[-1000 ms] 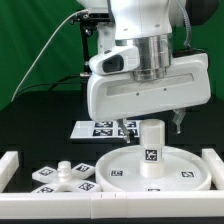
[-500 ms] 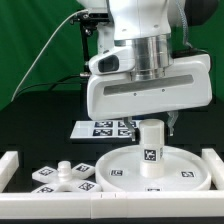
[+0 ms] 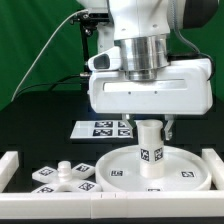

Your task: Assemble round table

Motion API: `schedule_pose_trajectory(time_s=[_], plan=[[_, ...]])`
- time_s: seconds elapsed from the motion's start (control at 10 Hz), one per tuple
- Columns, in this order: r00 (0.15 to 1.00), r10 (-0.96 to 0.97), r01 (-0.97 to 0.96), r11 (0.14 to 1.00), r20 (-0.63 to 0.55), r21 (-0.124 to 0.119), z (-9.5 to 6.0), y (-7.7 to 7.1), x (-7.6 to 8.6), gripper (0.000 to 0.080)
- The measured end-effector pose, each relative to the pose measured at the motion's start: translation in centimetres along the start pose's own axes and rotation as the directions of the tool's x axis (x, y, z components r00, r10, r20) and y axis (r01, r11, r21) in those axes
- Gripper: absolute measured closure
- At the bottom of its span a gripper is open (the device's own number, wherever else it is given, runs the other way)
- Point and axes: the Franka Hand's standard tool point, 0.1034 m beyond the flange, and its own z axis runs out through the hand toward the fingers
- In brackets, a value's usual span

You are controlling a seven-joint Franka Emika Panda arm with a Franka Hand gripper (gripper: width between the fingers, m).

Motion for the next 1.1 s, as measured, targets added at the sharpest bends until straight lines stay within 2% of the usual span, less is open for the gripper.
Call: schedule_pose_trajectory(time_s=[0.2, 0.5, 0.6, 0.7, 0.8, 0.9, 1.0, 1.1], plan=[[0.924, 0.382, -0.382, 0.924, 0.027, 0.019, 0.08, -0.03, -0.28, 0.0393], [0.844, 0.535, -0.536, 0.844, 0.039, 0.013, 0.15, -0.3, -0.67, 0.0393], [0.866, 0.498, -0.499, 0.867, 0.038, 0.015, 0.15, -0.2, -0.6, 0.0393], [0.875, 0.483, -0.484, 0.875, 0.038, 0.014, 0.17, -0.25, -0.64, 0.0314], [0.948, 0.317, -0.318, 0.948, 0.031, 0.023, -0.06, -0.34, -0.44, 0.0314], [0.993, 0.117, -0.118, 0.993, 0.023, 0.032, -0.23, -0.37, -0.29, 0.0186], [0.999, -0.027, 0.026, 0.999, 0.018, 0.035, -0.27, -0.45, -0.36, 0.0161], [0.997, -0.081, 0.081, 0.996, 0.015, 0.035, -0.38, -0.71, -0.61, 0.0161]])
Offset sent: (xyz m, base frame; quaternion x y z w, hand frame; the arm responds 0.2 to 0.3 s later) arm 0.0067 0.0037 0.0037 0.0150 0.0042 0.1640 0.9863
